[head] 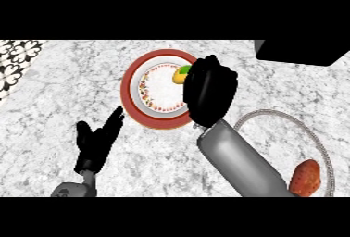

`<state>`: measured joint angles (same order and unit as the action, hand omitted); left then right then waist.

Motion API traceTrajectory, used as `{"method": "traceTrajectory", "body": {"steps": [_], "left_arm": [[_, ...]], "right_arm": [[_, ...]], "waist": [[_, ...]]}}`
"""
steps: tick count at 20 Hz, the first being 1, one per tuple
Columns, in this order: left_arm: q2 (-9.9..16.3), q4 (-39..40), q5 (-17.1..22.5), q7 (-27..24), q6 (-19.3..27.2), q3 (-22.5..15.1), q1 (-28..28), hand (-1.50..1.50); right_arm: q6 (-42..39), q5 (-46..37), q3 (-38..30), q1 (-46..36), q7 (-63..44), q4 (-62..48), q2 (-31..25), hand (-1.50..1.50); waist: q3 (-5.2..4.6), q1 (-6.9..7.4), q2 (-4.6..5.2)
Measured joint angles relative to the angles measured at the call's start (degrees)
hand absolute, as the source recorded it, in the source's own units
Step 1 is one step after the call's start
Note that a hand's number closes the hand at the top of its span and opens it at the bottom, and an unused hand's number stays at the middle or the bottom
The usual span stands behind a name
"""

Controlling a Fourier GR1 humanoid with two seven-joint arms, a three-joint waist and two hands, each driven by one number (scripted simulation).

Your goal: Pick the lemon from the placemat and place it in the plate

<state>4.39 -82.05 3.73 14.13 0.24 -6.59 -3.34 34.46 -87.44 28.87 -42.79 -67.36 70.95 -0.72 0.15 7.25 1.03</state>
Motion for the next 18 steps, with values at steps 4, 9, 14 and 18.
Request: {"method": "traceTrajectory", "body": {"steps": [4,9,14,18], "left_arm": [[-0.2,-0.3,0.0,-0.4,0.1,0.1,0.4,0.00],[-0.6,-0.3,-0.1,-0.5,0.7,0.2,0.4,0.00],[-0.8,-0.4,-0.4,-0.8,0.6,-0.1,0.1,0.00],[-0.8,-0.1,-0.3,-0.6,0.2,-0.1,-0.7,0.00]], "right_arm": [[3.5,-1.2,-2.6,-1.0,0.2,-4.1,0.0,1.50],[8.4,-1.1,-5.2,-2.2,0.9,-9.4,0.0,1.50],[9.1,8.0,-9.1,-1.4,-0.1,-16.4,0.2,-1.50],[12.2,17.2,-9.9,-2.8,2.2,-22.6,0.3,-1.50]], "waist": [[0.04,-0.37,0.16],[0.10,-0.91,0.23],[0.12,-0.28,0.68],[0.16,0.37,1.01]]}}
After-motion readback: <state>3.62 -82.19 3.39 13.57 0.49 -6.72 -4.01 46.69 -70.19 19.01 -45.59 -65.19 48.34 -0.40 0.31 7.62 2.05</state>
